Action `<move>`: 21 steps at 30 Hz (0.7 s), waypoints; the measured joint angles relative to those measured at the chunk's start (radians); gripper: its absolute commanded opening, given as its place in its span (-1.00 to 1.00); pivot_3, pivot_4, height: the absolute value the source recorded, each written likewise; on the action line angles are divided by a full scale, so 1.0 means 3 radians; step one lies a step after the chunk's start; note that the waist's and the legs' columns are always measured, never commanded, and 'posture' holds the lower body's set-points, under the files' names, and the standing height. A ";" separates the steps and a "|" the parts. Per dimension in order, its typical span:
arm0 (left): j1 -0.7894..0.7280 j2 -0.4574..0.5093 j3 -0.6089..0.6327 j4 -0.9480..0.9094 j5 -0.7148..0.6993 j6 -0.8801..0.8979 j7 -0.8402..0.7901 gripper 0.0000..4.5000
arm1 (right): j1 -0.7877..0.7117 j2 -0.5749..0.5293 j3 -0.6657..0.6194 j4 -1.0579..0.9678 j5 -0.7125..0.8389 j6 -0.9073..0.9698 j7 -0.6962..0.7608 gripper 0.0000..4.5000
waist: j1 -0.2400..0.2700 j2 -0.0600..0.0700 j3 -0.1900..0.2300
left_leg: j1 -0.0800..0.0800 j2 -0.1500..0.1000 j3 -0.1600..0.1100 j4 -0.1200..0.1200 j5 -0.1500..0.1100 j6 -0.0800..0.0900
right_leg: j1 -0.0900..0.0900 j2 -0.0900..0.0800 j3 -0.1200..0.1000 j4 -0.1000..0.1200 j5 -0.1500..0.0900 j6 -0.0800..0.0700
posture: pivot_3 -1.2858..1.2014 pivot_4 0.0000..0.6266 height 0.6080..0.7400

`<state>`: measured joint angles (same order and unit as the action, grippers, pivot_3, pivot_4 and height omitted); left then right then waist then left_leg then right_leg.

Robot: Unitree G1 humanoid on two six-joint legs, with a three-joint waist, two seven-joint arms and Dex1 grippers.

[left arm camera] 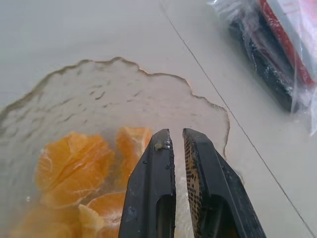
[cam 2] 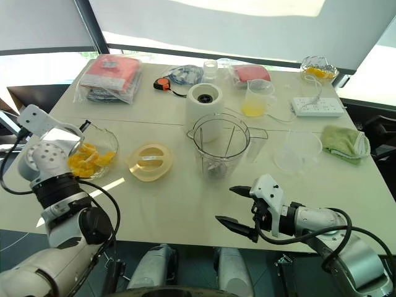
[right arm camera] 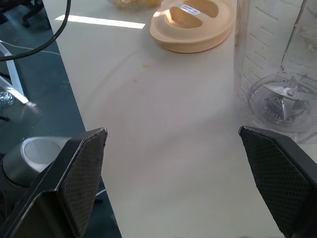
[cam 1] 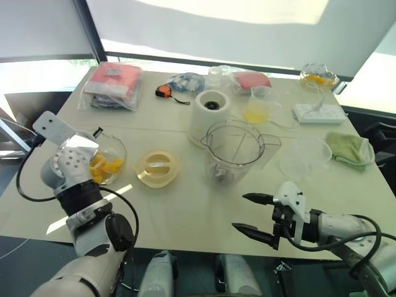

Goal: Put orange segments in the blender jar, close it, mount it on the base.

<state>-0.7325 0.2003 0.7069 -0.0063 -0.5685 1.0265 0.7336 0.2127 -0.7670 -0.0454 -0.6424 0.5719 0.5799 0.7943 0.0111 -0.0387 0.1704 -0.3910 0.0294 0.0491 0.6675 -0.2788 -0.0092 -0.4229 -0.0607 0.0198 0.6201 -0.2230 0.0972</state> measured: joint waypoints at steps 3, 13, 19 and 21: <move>0.0066 0.0038 -0.0032 -0.0132 -0.0004 0.0209 -0.0048 -0.82 | -0.0001 0.0011 0.0000 0.0044 -0.0003 -0.0019 0.0005 1.00 | 0.0001 0.0000 0.0000 | 0.0000 0.0000 -0.0001 0.0000 0.0004 -0.0007 | 0.0000 0.0000 0.0000 0.0000 -0.0001 -0.0001 | 0.03 -0.52 1.00; 0.0135 0.0605 -0.0511 0.0576 0.0363 0.0259 -0.0796 0.59 | -0.0052 0.0106 0.0023 0.0069 -0.0034 -0.0026 -0.0017 1.00 | 0.0000 0.0000 0.0000 | 0.0000 0.0000 -0.0002 0.0000 0.0007 -0.0012 | 0.0000 0.0002 -0.0001 0.0000 -0.0005 -0.0013 | 0.03 -0.52 1.00; -0.0177 0.0832 -0.0579 0.1271 0.0557 0.0006 -0.1132 0.59 | -0.0069 0.0156 0.0096 0.0071 -0.0072 -0.0026 -0.0062 1.00 | 0.0003 0.0000 0.0000 | -0.0001 0.0000 -0.0002 0.0000 0.0007 -0.0012 | 0.0000 0.0001 -0.0002 0.0000 -0.0004 -0.0012 | 0.03 -0.52 1.00; -0.0275 0.0856 -0.0611 0.1534 0.0618 -0.0133 -0.1231 0.59 | -0.0076 0.0176 0.0106 0.0072 -0.0076 -0.0026 -0.0079 1.00 | 0.0003 0.0000 0.0000 | -0.0001 0.0000 -0.0001 -0.0001 0.0007 -0.0012 | 0.0000 0.0000 -0.0002 -0.0001 -0.0004 -0.0011 | 0.03 -0.52 1.00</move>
<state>-0.8149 0.4571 0.5236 0.4539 -0.3830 0.9867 0.3644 0.1898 -0.7142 -0.0135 -0.6207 0.5491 0.5722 0.7707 0.0120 -0.0388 0.1704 -0.3913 0.0294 0.0487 0.6673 -0.2767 -0.0128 -0.4230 -0.0607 0.0192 0.6199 -0.2241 0.0939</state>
